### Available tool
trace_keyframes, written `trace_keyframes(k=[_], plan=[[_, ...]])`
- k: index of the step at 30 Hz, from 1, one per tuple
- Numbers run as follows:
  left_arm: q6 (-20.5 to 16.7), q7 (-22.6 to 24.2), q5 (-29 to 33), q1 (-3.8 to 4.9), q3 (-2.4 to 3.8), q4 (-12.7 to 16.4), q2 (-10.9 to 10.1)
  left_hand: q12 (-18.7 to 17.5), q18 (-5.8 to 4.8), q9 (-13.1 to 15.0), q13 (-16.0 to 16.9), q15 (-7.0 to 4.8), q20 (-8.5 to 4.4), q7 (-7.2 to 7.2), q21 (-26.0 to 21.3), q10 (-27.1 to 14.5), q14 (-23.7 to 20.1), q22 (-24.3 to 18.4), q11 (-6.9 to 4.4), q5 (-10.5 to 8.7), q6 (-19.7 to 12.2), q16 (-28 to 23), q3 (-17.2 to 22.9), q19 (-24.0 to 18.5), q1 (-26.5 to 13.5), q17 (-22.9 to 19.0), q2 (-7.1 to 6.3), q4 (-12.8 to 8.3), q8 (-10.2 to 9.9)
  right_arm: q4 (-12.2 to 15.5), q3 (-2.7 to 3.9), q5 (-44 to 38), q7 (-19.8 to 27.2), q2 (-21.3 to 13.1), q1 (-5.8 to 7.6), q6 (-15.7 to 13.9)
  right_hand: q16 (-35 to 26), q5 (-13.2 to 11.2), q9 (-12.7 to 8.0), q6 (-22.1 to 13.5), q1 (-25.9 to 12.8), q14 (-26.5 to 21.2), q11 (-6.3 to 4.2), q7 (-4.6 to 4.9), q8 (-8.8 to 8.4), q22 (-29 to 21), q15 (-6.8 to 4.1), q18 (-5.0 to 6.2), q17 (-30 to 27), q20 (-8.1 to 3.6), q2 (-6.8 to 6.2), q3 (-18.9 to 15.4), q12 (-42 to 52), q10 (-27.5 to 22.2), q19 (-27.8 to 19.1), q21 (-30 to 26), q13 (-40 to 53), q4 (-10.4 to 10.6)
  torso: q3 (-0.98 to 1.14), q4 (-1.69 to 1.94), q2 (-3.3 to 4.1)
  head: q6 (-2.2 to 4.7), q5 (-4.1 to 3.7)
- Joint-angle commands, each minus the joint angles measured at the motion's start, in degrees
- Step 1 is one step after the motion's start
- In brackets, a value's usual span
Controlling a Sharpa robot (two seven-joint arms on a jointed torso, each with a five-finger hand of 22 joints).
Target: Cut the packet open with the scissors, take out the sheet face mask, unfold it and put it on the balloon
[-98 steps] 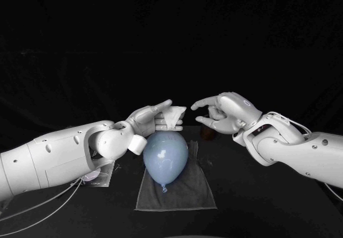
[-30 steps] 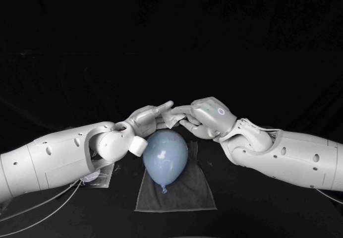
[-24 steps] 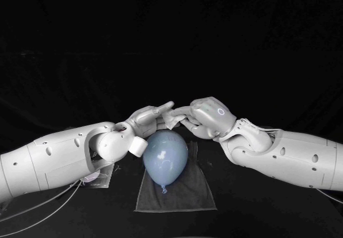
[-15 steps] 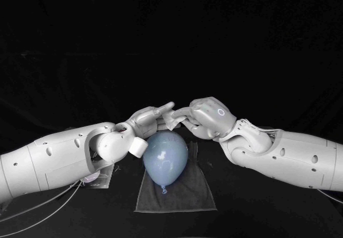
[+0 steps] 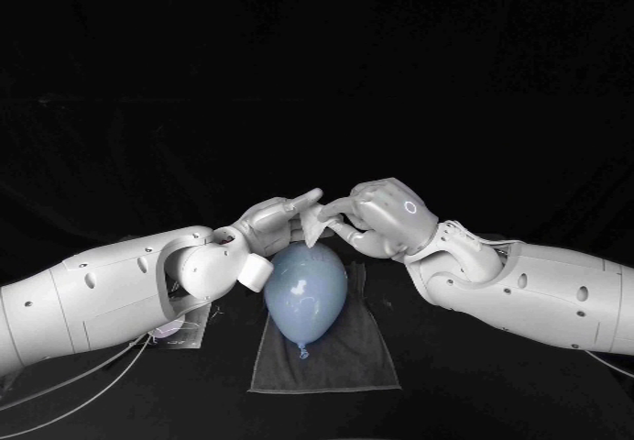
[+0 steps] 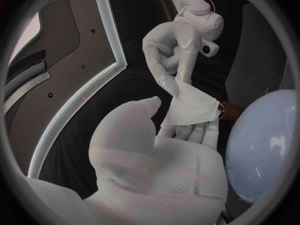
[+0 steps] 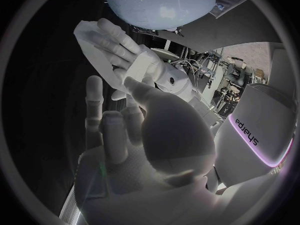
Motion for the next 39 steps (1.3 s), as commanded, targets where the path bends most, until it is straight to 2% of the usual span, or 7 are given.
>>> trace_keyframes(k=[1, 19, 22, 27, 33, 37, 39], plan=[[0.40, 0.37, 0.08, 0.07, 0.07, 0.04, 0.10, -0.13, -0.42, -0.10, -0.04, 0.03, 0.00, 2.80, 0.33, -0.26, 0.44, 0.09, 0.22, -0.11, -0.36, 0.29, -0.08, 0.54, -0.15, 0.07, 0.05, 0.28, -0.03, 0.29, 0.04, 2.28, 1.19, -0.08, 0.02, -2.24, 0.25, -0.23, 0.99, -0.44, -0.96, 1.31, -0.11, -0.37, 1.02, -1.21, -0.33, 0.74, 6.42, -0.23, 0.13, 0.04, 0.48, 0.76, 1.40, -1.45, 5.53, 1.56, -0.01, -0.02, 0.01, -0.05, 0.01], [-0.46, 0.71, -1.18, 0.08, 0.06, -0.55, 0.08, -0.08, -0.44, -0.69, 0.00, 0.10, 0.00, 3.04, 0.29, 0.02, 0.94, 0.07, 0.40, -0.12, -3.12, 0.36, -1.08, 0.87, -0.02, 0.22, -1.46, 0.16, -1.47, 2.43, 0.34, 8.53, 2.03, -1.20, 0.20, -1.47, 0.69, -0.22, 2.90, -0.10, -1.22, 3.45, -0.86, -1.27, 3.98, -4.30, -1.11, 0.69, 9.82, -1.05, -0.07, 0.38, 2.69, 3.32, 5.91, -5.34, 8.09, 7.76, -0.02, -0.02, -0.07, 0.25, -0.05], [-0.77, 1.16, -3.74, 0.08, 0.06, -1.02, 0.06, -0.13, -0.45, -1.28, -0.03, 0.13, 0.00, 2.73, 0.20, -0.27, 1.03, 0.04, 0.44, -0.13, -6.15, 0.35, -2.64, 0.82, -0.79, 0.27, -2.65, 0.80, -2.93, 3.14, 0.64, 11.63, 3.08, -1.85, 0.51, -0.94, 0.71, -0.21, 2.94, -0.12, -1.10, 3.55, -0.87, -1.29, 4.05, -4.37, -1.12, 0.68, 10.01, -1.08, 0.02, 0.40, 2.78, 3.40, 6.03, -5.45, 8.20, 7.93, -0.03, -0.04, -0.09, 0.51, -0.16], [-0.02, 1.18, -8.61, 0.08, 0.06, -2.14, 0.14, -0.25, -0.47, -3.69, -0.15, 0.90, 0.01, -2.29, 0.13, -2.09, 0.65, 0.03, 1.95, -0.18, -19.12, 0.21, -8.98, 0.79, -6.62, 0.28, -5.44, 2.34, -7.76, 3.69, 0.92, 16.67, 4.42, -2.57, 1.56, 0.44, 0.74, -0.21, 2.97, -0.12, -1.05, 3.70, -0.87, -1.28, 4.09, -4.41, -1.13, 0.67, 10.30, -1.09, 0.02, 0.36, 3.17, 3.79, 6.08, -5.50, 8.69, 8.00, -0.04, -0.07, -0.11, 0.85, -0.42], [2.28, 0.56, -12.38, 0.07, 0.06, -2.61, 0.40, -0.19, -0.50, -4.44, -0.11, 0.72, 0.01, 1.68, 0.05, -2.03, 1.02, -0.02, 1.73, -0.14, -24.34, 0.28, -24.53, 0.32, -13.36, 0.50, -5.52, 2.63, -9.46, 3.98, 1.06, 20.24, 4.26, -2.93, 2.49, 2.20, 0.77, -0.21, 3.06, -0.08, -0.91, 3.81, -0.87, -1.31, 4.27, -4.50, -1.13, 0.65, 10.51, -1.13, -0.07, 0.13, 3.43, 4.03, 6.20, -5.66, 9.01, 8.14, -0.04, 0.05, 0.01, 1.27, -0.61], [2.84, -0.05, -13.12, 0.07, 0.06, -2.71, 0.35, -0.14, -0.48, -4.38, -0.08, 0.56, 0.01, 3.15, 0.08, -1.60, 1.27, 0.00, 1.37, -0.05, -24.59, 0.34, -26.84, 0.42, -15.51, 0.60, -6.84, 2.80, -9.46, 3.93, 1.17, 22.60, 3.81, -3.13, 2.82, 3.26, 0.78, -0.21, 3.10, -0.06, -0.80, 3.83, -0.88, -1.33, 4.34, -4.54, -1.13, 0.65, 10.55, -1.14, -0.06, 0.07, 3.48, 4.07, 6.25, -5.72, 9.07, 8.17, -0.02, 0.08, 0.01, 1.25, -0.70], [2.48, -0.57, -13.24, 0.08, 0.06, -3.00, 0.21, -0.14, -0.46, -4.63, -0.07, 0.28, 0.00, 3.71, 0.13, -1.43, 1.45, 0.03, 0.82, -0.10, -26.11, 0.38, -26.16, 0.65, -17.70, 0.67, -4.44, 2.74, -9.88, 4.14, 1.29, 24.24, 3.78, -3.38, 2.98, 3.87, 0.78, -0.21, 3.12, -0.07, -0.72, 3.81, -0.89, -1.34, 4.37, -4.56, -1.14, 0.65, 10.52, -1.15, -0.05, 0.04, 3.50, 4.09, 6.28, -5.76, 9.09, 8.17, -0.01, 0.07, 0.02, 1.27, -0.66]])
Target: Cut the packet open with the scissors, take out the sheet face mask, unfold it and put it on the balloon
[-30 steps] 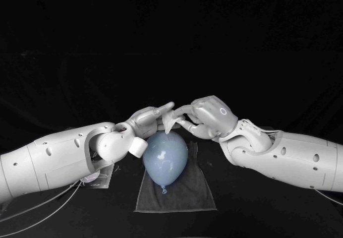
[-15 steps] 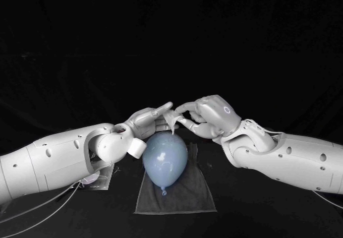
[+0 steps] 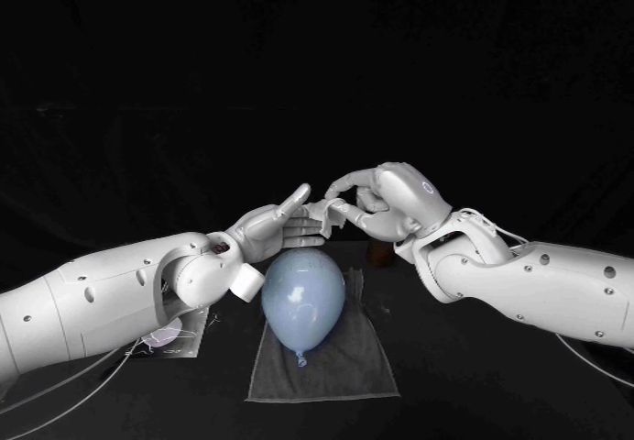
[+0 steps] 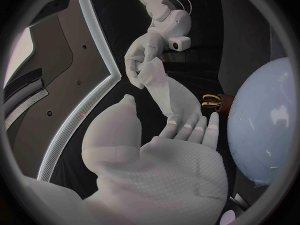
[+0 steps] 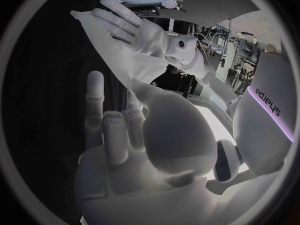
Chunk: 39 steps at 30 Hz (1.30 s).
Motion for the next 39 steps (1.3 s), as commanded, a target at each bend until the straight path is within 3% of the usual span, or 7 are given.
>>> trace_keyframes(k=[1, 7, 11, 20, 24, 28, 39], plan=[[1.28, -0.98, -3.04, 0.08, 0.07, -0.84, -0.19, -0.09, -0.44, -0.20, 0.07, -0.20, 0.01, 8.07, 0.06, 0.36, 0.66, 0.05, -0.59, -0.11, -1.26, 0.47, 0.79, 0.53, -2.21, 0.18, 2.34, -0.07, -0.45, 0.55, 0.30, 6.73, 0.22, -0.59, 0.40, 2.96, 0.23, -0.15, 0.74, 0.54, 0.56, 3.82, 0.01, 0.04, 0.97, -0.10, -0.33, 0.82, 10.64, -0.05, 0.47, -0.06, 0.17, 1.63, 0.32, -0.39, 9.21, 0.35, 0.07, -0.03, 0.02, 0.03, 0.12], [-3.49, -2.54, -4.09, 0.17, 0.07, -6.05, -0.30, 0.61, -0.01, 1.53, 0.51, -0.67, -0.12, 8.07, 1.09, 5.36, 4.61, 0.62, -0.89, -0.14, 7.61, 1.55, 2.18, 5.15, -3.02, 1.00, 5.69, -0.24, 2.10, 2.46, 0.76, 14.49, -0.79, -2.50, 1.81, 7.27, 0.24, -0.15, 0.80, 0.32, 0.94, 3.84, 0.03, 0.08, 1.05, -0.20, -0.33, 0.80, 10.71, -0.08, 0.50, -0.14, 0.11, 1.54, 0.41, -0.59, 9.15, 0.32, 0.09, -0.10, -0.20, 1.02, 0.36], [-4.95, -3.31, -5.63, 0.31, 0.07, -10.47, -0.08, 3.81, 1.09, 3.12, 1.90, -1.56, -0.25, 7.90, 2.48, 21.17, 12.36, 1.16, -1.59, -0.16, 15.02, 3.81, 1.67, 10.66, -1.54, 2.53, 6.52, -0.28, 5.10, 3.99, 0.90, 20.75, -2.79, -4.16, 3.46, 13.74, 0.22, -0.15, 0.84, 0.10, 1.25, 3.69, 0.09, 0.15, 1.10, -0.29, -0.29, 0.78, 10.44, -0.08, 0.54, -0.22, -0.04, 1.36, 0.46, -0.76, 8.99, 0.30, -0.09, -0.28, -0.34, 1.58, 0.08], [-6.45, -0.85, -9.38, 0.38, 0.09, -14.47, 0.66, 5.18, 1.54, 3.79, 1.89, -1.97, -0.23, 7.62, 2.45, 24.61, 14.45, 0.91, -2.16, -0.16, 17.00, 4.31, 1.09, 11.67, 2.20, 2.89, 6.00, -0.34, 7.24, 6.27, 0.95, 29.06, -9.46, -6.72, 6.32, 26.00, 0.17, -0.15, 0.90, -0.12, 1.58, 3.42, 0.16, 0.23, 1.18, -0.39, -0.24, 0.75, 9.96, -0.07, 0.63, -0.26, -0.34, 1.03, 0.51, -0.96, 8.64, 0.25, -0.34, -0.37, -0.70, 2.42, -0.19], [-5.21, 5.37, -6.69, 0.37, 0.12, -13.67, 1.11, 5.67, 1.41, 3.95, 1.80, -2.30, -0.18, 7.30, 1.87, 25.73, 17.10, 0.63, -2.50, -0.16, 17.17, 5.13, 2.05, 10.26, 7.01, 3.37, 8.53, -0.65, 7.94, 7.10, 0.94, 32.23, -12.39, -7.65, 7.20, 32.33, 0.15, -0.15, 0.93, -0.16, 1.59, 3.32, 0.20, 0.27, 1.23, -0.42, -0.22, 0.74, 9.80, -0.06, 0.68, -0.30, -0.70, 0.66, 0.52, -1.03, 8.20, 0.30, -0.47, -0.39, -0.72, 2.91, -0.03], [-2.24, 10.09, -3.02, 0.37, 0.35, -11.96, 2.05, 4.20, 0.48, 3.80, 1.36, -2.10, -0.15, 6.08, 0.64, 24.07, 12.09, 0.28, -2.81, -0.17, 15.72, 3.45, 1.39, 6.31, 9.77, 2.31, 9.53, -0.50, 7.79, 8.19, 0.90, 34.31, -14.43, -8.33, 7.55, 37.08, 0.16, -0.15, 0.94, -0.18, 1.62, 3.34, 0.21, 0.29, 1.26, -0.45, -0.21, 0.74, 9.83, -0.06, 0.74, -0.31, -0.76, 0.60, 0.54, -1.07, 8.14, 0.32, -0.54, -0.44, -0.80, 3.12, 0.42], [5.83, 12.18, 5.36, 0.33, 0.82, -9.72, 6.77, 1.59, -0.32, 3.80, 1.24, -3.13, -0.05, 4.54, 0.22, 21.85, 12.47, 0.20, -4.47, -0.17, 14.33, 2.83, -3.29, 4.84, 6.36, 2.21, 13.33, -0.36, 7.70, 10.26, 0.73, 36.73, -16.24, -7.66, 7.63, 41.15, 0.16, -0.15, 0.97, -0.28, 1.65, 3.32, 0.25, 0.33, 1.30, -0.49, -0.18, 0.74, 9.83, -0.05, 0.85, -0.33, -1.09, 0.26, 0.58, -1.15, 7.74, 0.38, -0.53, -0.68, -0.97, 3.54, 1.29]])
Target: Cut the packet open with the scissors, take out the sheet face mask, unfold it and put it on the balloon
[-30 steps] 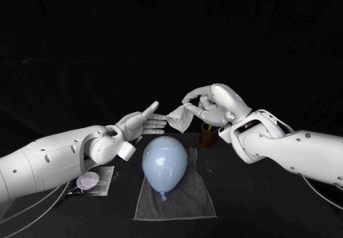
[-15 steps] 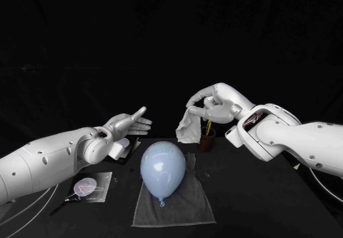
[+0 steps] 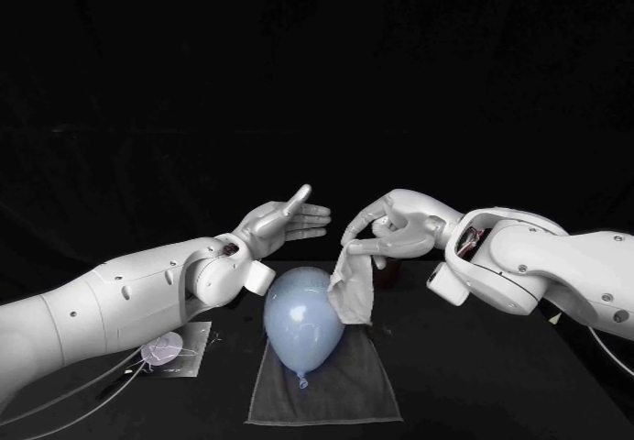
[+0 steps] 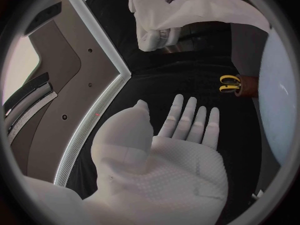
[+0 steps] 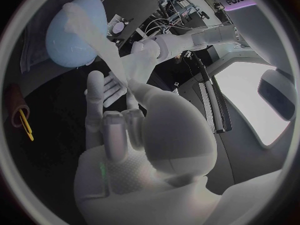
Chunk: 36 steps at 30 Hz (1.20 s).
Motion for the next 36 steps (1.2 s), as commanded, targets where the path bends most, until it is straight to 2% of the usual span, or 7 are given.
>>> trace_keyframes(k=[1, 6, 8, 14, 21, 27, 36], plan=[[6.36, 3.07, 5.44, 0.04, 0.13, 0.46, 1.16, -0.27, -0.60, 0.07, 0.14, -0.27, -0.10, 2.64, -0.28, 1.45, 1.08, -0.13, 0.02, -0.17, -0.05, 0.07, -1.07, -0.87, -0.70, 0.19, 1.03, -0.01, 0.09, -0.14, 0.04, 2.29, -1.79, 0.73, 0.04, 2.85, 0.15, 0.17, 0.97, 0.10, 0.58, 3.34, 0.25, 0.09, 1.29, -0.07, -0.20, 0.59, 9.83, 0.01, 0.28, -0.09, -0.30, 0.28, 0.53, -0.23, 7.75, 0.33, 0.01, -0.09, 0.04, 0.44, 0.01], [10.07, 1.18, 7.29, 0.02, 0.18, 1.24, 2.60, -0.44, -0.55, 0.09, 0.20, -0.08, -0.10, 3.55, -0.23, 3.36, 3.22, -0.10, 0.85, -0.18, -0.28, 0.40, -2.76, -0.97, -1.76, 0.52, 2.81, 0.01, 0.15, -0.76, 0.04, 2.27, -0.50, 1.41, 0.01, 0.57, 0.17, 0.18, 0.99, 0.00, 0.72, 3.38, 0.27, 0.11, 1.33, -0.10, -0.18, 0.59, 9.93, 0.02, 0.35, -0.07, -0.33, 0.24, 0.59, -0.28, 7.71, 0.27, 0.09, 0.06, 0.10, 0.31, -0.43], [11.62, 0.17, 7.80, 0.01, 0.18, 1.73, 2.86, -0.89, -0.16, -0.44, 0.01, 0.55, -0.18, 5.01, 0.26, 1.95, 5.08, 0.16, 1.98, -0.17, -2.83, 0.78, -4.35, 1.09, -3.03, 0.83, 3.55, 0.02, -0.82, -1.08, 0.05, 2.20, 0.14, 1.51, 0.01, -0.62, 0.17, 0.18, 1.00, -0.01, 0.74, 3.39, 0.28, 0.11, 1.34, -0.10, -0.18, 0.59, 9.93, 0.02, 0.35, -0.06, -0.28, 0.29, 0.60, -0.29, 7.77, 0.26, 0.02, 0.05, 0.10, 0.08, -0.59], [14.83, -2.57, 9.41, -0.04, 0.18, 3.22, 3.04, -1.10, 2.17, -1.18, -0.16, 0.56, -0.32, 5.80, 1.98, -1.15, 8.03, 0.78, 2.45, -0.18, -6.61, 1.13, -8.71, 9.08, -5.29, 1.25, 5.39, 0.05, -2.17, -1.85, 0.35, 1.43, 1.95, 1.48, 0.03, -4.13, 0.18, 0.18, 1.05, -0.11, 1.01, 3.45, 0.31, 0.15, 1.44, -0.14, -0.16, 0.60, 10.07, 0.03, 0.34, -0.05, -0.30, 0.27, 0.73, -0.36, 7.76, 0.06, -0.02, 0.15, 0.08, -0.73, -0.89], [15.66, -4.53, 10.56, -0.11, 0.16, 3.35, 3.20, -1.16, 3.00, -1.64, -0.22, 0.65, -0.24, 5.95, 1.90, -2.88, 7.77, 0.60, 2.60, -0.17, -8.92, 0.69, -11.58, 10.39, -5.71, 1.12, 6.58, 0.03, -3.02, -2.34, 0.88, 0.18, 2.70, 1.05, 0.58, -6.02, 0.18, 0.18, 1.06, -0.13, 1.04, 3.46, 0.31, 0.16, 1.45, -0.15, -0.16, 0.60, 10.07, 0.03, 0.34, -0.05, -0.28, 0.29, 0.75, -0.37, 7.78, 0.04, -0.14, -0.02, 0.05, -1.14, -1.19], [16.43, -6.91, 10.81, -0.11, 0.14, 3.71, 2.97, -1.20, 3.62, -1.92, -0.27, 0.65, -0.22, 5.98, 2.04, -4.00, 8.22, 0.67, 2.66, -0.18, -10.36, 0.56, -13.87, 12.25, -5.81, 1.16, 7.40, 0.03, -3.56, -3.23, 1.45, -1.28, 2.99, 1.17, 1.22, -7.29, 0.21, 0.17, 1.09, -0.14, 1.14, 3.56, 0.33, 0.18, 1.51, -0.16, -0.15, 0.60, 10.28, 0.03, 0.31, -0.06, -0.22, 0.35, 0.81, -0.40, 7.85, -0.04, -0.04, 0.14, 0.03, -1.24, -1.59], [17.10, -9.57, 10.55, -0.10, 0.08, 4.06, 2.18, -1.14, 4.09, -2.16, -0.24, 0.52, -0.23, 5.93, 2.16, -4.28, 9.90, 0.75, 2.62, -0.17, -11.71, 0.76, -16.11, 14.14, -5.91, 1.44, 7.91, 0.01, -4.05, -5.65, 1.85, -3.32, 2.53, 1.65, 2.22, -6.92, 0.21, 0.17, 1.14, -0.15, 1.25, 3.54, 0.35, 0.20, 1.62, -0.18, -0.14, 0.60, 10.23, 0.03, 0.19, -0.13, -0.08, 0.50, 0.92, -0.43, 8.03, -0.17, -0.09, 0.09, -0.04, -1.58, -2.06]])
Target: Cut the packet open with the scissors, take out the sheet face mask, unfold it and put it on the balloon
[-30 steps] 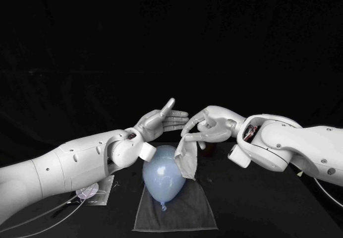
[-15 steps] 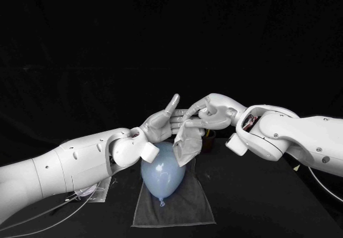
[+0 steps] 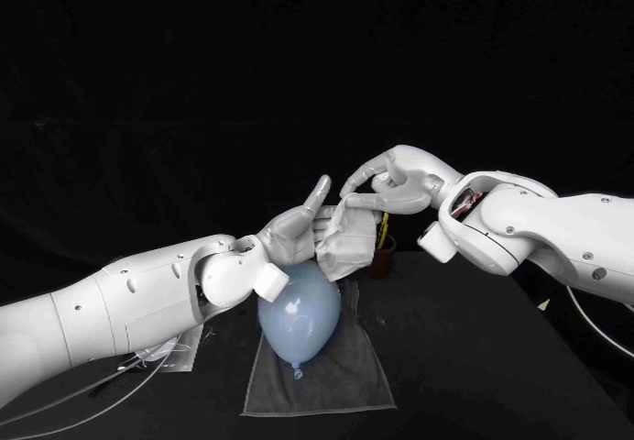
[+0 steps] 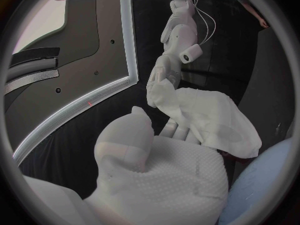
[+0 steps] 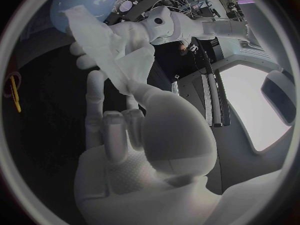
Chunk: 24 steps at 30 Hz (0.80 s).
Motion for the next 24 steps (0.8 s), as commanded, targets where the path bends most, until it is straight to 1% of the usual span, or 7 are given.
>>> trace_keyframes(k=[1, 5, 12, 18, 21, 23, 24], plan=[[2.13, -2.46, 0.36, 0.03, 0.03, 0.16, -0.19, -0.11, 1.20, -0.08, 0.02, -0.11, -0.09, 7.59, 0.25, 0.26, 1.61, 0.11, -0.05, -0.17, -0.51, 0.10, -0.88, 1.07, 0.16, 0.32, 0.84, 0.02, -0.26, -1.07, 0.14, -2.51, 0.26, 0.29, 0.38, -0.63, 0.20, 0.13, 1.13, 0.40, 0.36, 3.54, 0.14, 0.13, 0.95, -0.01, -0.15, 0.70, 10.22, 0.03, 0.34, 0.01, -0.07, 0.25, 0.52, -0.21, 7.98, -0.01, -0.02, -0.02, -0.07, -0.08, -0.21], [2.51, -3.52, 0.10, 0.04, -0.01, 0.33, -0.44, -0.09, 1.31, -0.09, 0.03, -0.19, -0.10, 7.58, 0.27, 0.40, 2.38, 0.13, -0.07, -0.16, -0.66, 0.26, -1.34, 1.57, 0.26, 0.46, 0.99, 0.02, -0.28, -2.28, 0.19, -3.64, 0.03, 0.72, 0.65, -0.16, 0.21, 0.13, 1.14, 0.40, 0.36, 3.59, 0.14, 0.13, 0.95, -0.01, -0.15, 0.70, 10.33, 0.04, 0.32, 0.00, -0.07, 0.25, 0.52, -0.21, 7.98, -0.02, 0.04, 0.06, 0.03, -0.26, -0.53], [4.34, -4.69, 0.05, 0.03, -0.21, 0.25, -0.31, 0.01, 1.78, 0.02, 0.11, -0.45, -0.11, 7.52, 0.64, 1.48, 4.78, 0.31, -0.21, -0.15, -0.49, 0.78, -2.40, 4.33, 0.99, 0.87, 1.43, -0.02, -0.14, -5.71, 0.19, -4.89, -0.92, 2.29, 0.95, 1.39, 0.20, 0.13, 1.16, 0.38, 0.40, 3.54, 0.14, 0.12, 1.00, -0.02, -0.14, 0.70, 10.23, 0.04, 0.24, -0.04, -0.03, 0.29, 0.56, -0.24, 8.03, -0.08, 0.01, -0.14, 0.07, -0.45, -0.97], [5.84, -4.83, 1.26, 0.01, -0.38, 0.15, -0.13, 0.24, 2.14, 0.38, 0.26, -0.68, -0.11, 7.39, 0.92, 3.55, 6.62, 0.42, -0.40, -0.15, 0.80, 1.13, -3.16, 6.66, 0.89, 1.18, 1.78, 0.06, 0.46, -8.61, -0.30, -3.92, -2.24, 4.15, 1.04, 2.83, 0.13, 0.12, 1.08, -0.84, 0.50, 3.13, 0.29, 0.31, 0.73, -0.16, -0.01, 0.65, 9.52, 0.12, -0.59, -0.49, -1.77, -1.48, 0.56, -0.60, 6.03, -0.44, 0.03, -0.07, 0.07, -0.85, -1.20], [6.30, -4.63, 1.52, 0.01, -0.41, 0.21, -0.18, 0.32, 2.19, 0.47, 0.31, -0.75, -0.11, 7.26, 0.87, 4.25, 6.95, 0.39, -0.49, -0.15, 1.05, 1.19, -3.28, 6.62, 0.88, 1.24, 1.80, 0.05, 0.60, -9.52, -0.71, -2.88, -2.96, 4.94, 0.94, 2.83, -0.05, 0.10, 0.19, -4.40, -0.93, 2.10, 1.34, 1.63, -1.23, -0.37, 0.73, 0.45, 7.79, 0.50, -1.89, -2.08, -3.55, -3.44, 0.26, -1.21, 4.02, 0.32, 0.06, -0.05, 0.08, -0.99, -1.34], [6.45, -4.51, 1.59, 0.01, -0.42, 0.27, -0.23, 0.33, 2.20, 0.49, 0.31, -0.76, -0.10, 7.23, 0.86, 4.36, 7.05, 0.38, -0.51, -0.15, 1.15, 1.21, -3.31, 6.63, 0.88, 1.25, 1.79, 0.05, 0.64, -9.86, -0.88, -2.35, -3.34, 5.24, 0.84, 2.60, -0.34, -0.03, -0.95, -7.56, -2.06, 0.64, 2.60, 3.22, -3.49, -0.64, 1.83, 0.14, 5.47, 1.13, -2.92, -3.28, -5.47, -5.71, -0.30, -1.93, 1.88, 1.24, 0.06, -0.02, 0.08, -1.06, -1.36], [6.62, -4.42, 1.64, 0.01, -0.42, 0.32, -0.28, 0.32, 2.20, 0.48, 0.31, -0.77, -0.10, 7.22, 0.87, 4.27, 7.05, 0.38, -0.52, -0.15, 1.07, 1.21, -3.32, 6.70, 0.88, 1.25, 1.79, 0.05, 0.62, -10.17, -1.02, -1.86, -3.75, 5.49, 0.74, 2.34, -0.62, 0.08, -2.19, -10.95, -2.75, -0.65, 4.38, 5.00, -6.05, -0.95, 3.20, -0.25, 3.57, 1.99, -4.24, -4.54, -6.82, -7.47, -0.85, -2.70, 0.33, 1.90, 0.05, -0.04, 0.05, -1.17, -1.36]])
